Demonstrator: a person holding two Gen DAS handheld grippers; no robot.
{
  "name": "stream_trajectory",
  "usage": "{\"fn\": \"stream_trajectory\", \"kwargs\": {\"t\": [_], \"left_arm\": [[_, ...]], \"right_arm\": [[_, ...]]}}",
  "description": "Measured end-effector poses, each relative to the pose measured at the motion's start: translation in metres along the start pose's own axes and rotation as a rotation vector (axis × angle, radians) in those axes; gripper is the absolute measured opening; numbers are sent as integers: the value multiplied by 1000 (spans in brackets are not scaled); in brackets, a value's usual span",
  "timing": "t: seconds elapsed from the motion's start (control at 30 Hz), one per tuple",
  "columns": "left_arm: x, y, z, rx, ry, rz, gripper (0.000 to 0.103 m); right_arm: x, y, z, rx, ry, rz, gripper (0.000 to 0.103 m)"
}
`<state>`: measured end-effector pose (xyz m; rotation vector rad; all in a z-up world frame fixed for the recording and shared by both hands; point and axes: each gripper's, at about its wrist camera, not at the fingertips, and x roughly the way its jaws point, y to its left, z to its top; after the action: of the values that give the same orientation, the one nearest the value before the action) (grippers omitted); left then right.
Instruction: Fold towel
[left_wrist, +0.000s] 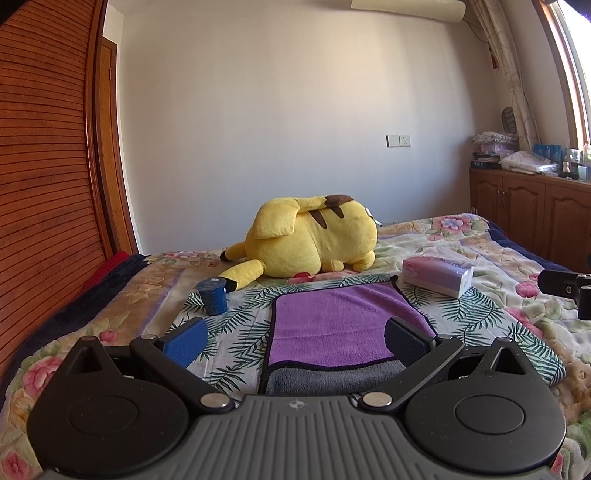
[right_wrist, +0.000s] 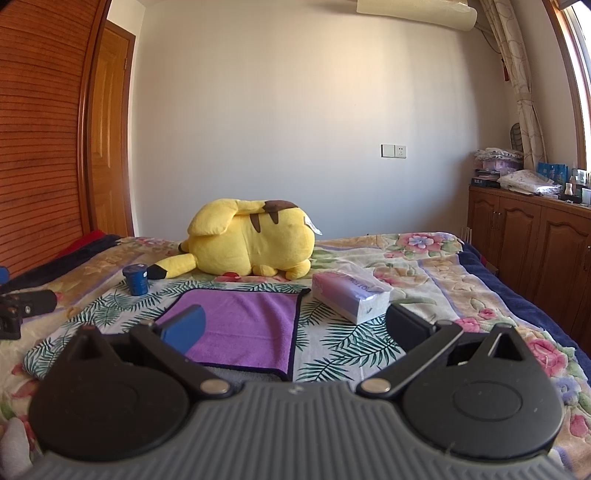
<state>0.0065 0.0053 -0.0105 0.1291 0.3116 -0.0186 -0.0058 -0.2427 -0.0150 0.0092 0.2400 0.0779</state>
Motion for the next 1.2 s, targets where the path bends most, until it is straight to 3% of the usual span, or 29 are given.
{"fn": "stream_trajectory", "kwargs": {"t": [0.43, 0.93, 1.1, 1.2], "left_arm": [[14, -11, -4, 58, 106, -27, 87], [39, -5, 8, 55, 133, -74, 87], [53, 6, 15, 21, 152, -97, 87], [62, 7, 18, 27, 161, -116, 83]], "right_arm": [[22, 5, -1, -45, 46, 40, 103], [57, 7, -1, -55, 126, 83, 103], [71, 6, -1, -52, 153, 97, 90], [81, 6, -3, -52, 171, 97, 89]]}}
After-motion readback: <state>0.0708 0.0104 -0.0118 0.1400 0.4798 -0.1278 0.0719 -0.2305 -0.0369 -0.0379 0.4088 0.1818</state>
